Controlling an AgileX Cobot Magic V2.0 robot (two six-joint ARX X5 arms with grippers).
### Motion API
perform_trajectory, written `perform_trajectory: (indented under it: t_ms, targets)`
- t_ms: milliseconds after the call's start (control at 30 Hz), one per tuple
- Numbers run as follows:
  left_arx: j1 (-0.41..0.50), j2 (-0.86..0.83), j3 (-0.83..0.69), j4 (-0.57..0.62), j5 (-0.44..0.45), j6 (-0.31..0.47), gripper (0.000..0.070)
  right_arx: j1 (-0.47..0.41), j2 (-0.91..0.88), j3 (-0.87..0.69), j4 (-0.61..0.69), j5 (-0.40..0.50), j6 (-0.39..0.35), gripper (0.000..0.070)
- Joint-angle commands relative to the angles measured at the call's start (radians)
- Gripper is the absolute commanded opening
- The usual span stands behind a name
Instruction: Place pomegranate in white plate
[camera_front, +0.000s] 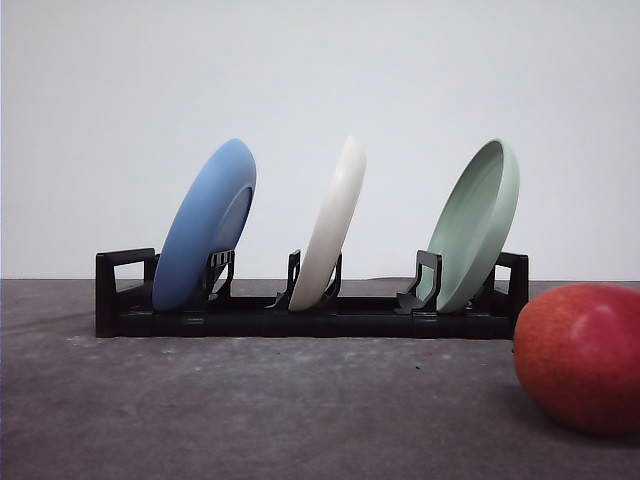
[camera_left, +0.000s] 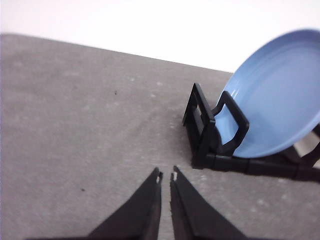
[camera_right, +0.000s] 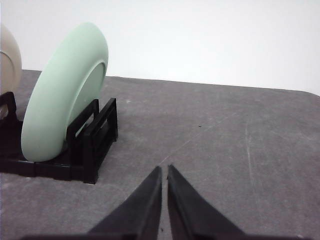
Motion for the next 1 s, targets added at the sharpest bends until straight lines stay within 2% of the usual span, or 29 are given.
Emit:
perform_trajectory:
  t_ms: [0,133,267,400,500,567,667,833,967]
  targets:
    - [0.0,-0.001,-0.01,0.011,-0.001,-0.117,0.0012,0.0,0.0,-0.004,0.014,0.0,0.028,0.0016]
    - [0.0,-0.001,-0.01,0.03,-0.002,-0.265,0.0012,0.0,0.0,-0.004,0.067,0.006,0.14,0.0009]
    - [0.0,-0.001,-0.008,0.153,0.007,-0.38,0.0011,0.0,0.0,-0.001,0.2,0.003,0.27,0.0009]
    - [0.001,-0.001,0.008,0.321,0.006,-0.381,0.0012,0.0,0.0,0.019,0.341,0.003,0.349,0.0009]
    - [0.001,-0.001,0.03,0.426,0.005,-0.349,0.0011,0.0,0.0,0.072,0.337,0.003,0.394,0.0008]
    - [0.001,-0.001,0.058,0.446,0.006,-0.322,0.0011,0.0,0.0,0.116,0.308,0.002,0.406,0.0008]
    - [0.001,0.001,0.136,0.36,0.003,-0.295,0.0011,0.0,0.001,0.203,0.201,0.002,0.419,0.0007]
    - [0.001,0.039,0.359,-0.041,-0.033,-0.221,0.0011,0.0,0.016,0.382,-0.075,0.001,0.417,0.0007]
    - [0.0,0.115,0.521,-0.294,-0.029,-0.142,0.0011,0.0,0.056,0.494,-0.263,-0.047,0.414,0.0007]
